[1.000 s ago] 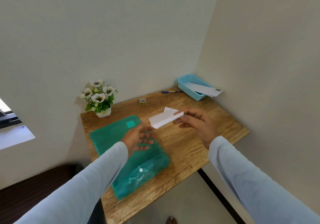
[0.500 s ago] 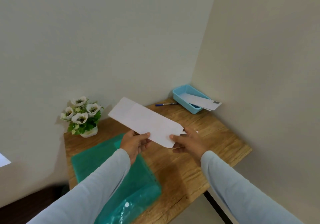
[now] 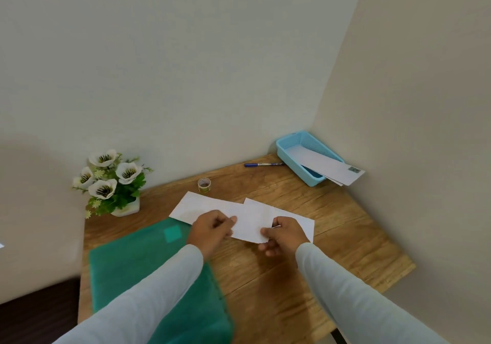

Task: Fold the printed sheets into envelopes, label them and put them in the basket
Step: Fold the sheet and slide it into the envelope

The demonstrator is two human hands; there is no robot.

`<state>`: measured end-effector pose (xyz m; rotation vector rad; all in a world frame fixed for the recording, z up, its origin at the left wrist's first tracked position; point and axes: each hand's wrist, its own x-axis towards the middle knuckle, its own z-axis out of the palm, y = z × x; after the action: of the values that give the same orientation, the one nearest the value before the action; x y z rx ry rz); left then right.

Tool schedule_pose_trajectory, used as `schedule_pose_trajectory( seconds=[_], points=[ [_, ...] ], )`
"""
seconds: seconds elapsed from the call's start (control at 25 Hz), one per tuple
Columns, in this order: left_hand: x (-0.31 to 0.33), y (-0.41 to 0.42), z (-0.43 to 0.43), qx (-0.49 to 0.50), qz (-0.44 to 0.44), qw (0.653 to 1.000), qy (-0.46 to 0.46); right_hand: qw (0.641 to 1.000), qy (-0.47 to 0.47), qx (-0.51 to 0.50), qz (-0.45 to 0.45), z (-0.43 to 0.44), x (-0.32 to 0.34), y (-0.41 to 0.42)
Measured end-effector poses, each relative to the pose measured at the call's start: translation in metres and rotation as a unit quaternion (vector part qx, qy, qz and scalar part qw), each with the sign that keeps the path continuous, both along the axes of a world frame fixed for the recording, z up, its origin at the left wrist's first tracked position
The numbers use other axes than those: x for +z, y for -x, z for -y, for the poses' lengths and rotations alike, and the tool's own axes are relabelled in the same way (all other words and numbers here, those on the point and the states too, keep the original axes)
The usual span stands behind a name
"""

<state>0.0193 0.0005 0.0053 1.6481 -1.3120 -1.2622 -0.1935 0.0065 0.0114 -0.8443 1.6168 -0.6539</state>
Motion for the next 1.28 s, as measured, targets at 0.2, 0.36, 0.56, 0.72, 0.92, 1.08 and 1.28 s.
schedule_pose_trajectory(
  seconds=[0.2, 0.36, 0.56, 0.72, 0.92, 1.08, 1.28],
  points=[
    [-0.015, 0.036, 0.017, -0.137, 0.131, 0.982, -0.007, 0.996, 0.042, 0.065, -0.046, 0.012, -0.007, 0.001],
    [-0.022, 0.055, 0.034, -0.143, 0.199, 0.968, -0.046, 0.986, 0.093, 0.134, -0.045, 0.008, -0.015, 0.009],
    [-0.036, 0.062, 0.05, -0.142, 0.222, 0.964, -0.033, 0.982, 0.106, 0.151, -0.036, 0.011, -0.019, 0.02],
    [-0.048, 0.058, 0.053, -0.128, 0.243, 0.961, -0.013, 0.983, 0.098, 0.144, -0.065, 0.023, -0.017, 0.032],
    [-0.044, 0.068, 0.054, -0.15, 0.231, 0.961, -0.015, 0.99, 0.056, 0.127, -0.018, 0.034, -0.013, 0.039],
    [-0.043, 0.073, 0.054, -0.166, 0.271, 0.948, -0.021, 0.99, 0.036, 0.135, -0.005, 0.036, -0.016, 0.034],
    [-0.043, 0.078, 0.06, -0.156, 0.311, 0.937, -0.021, 0.989, -0.001, 0.147, 0.026, 0.044, -0.006, 0.04]
  ],
)
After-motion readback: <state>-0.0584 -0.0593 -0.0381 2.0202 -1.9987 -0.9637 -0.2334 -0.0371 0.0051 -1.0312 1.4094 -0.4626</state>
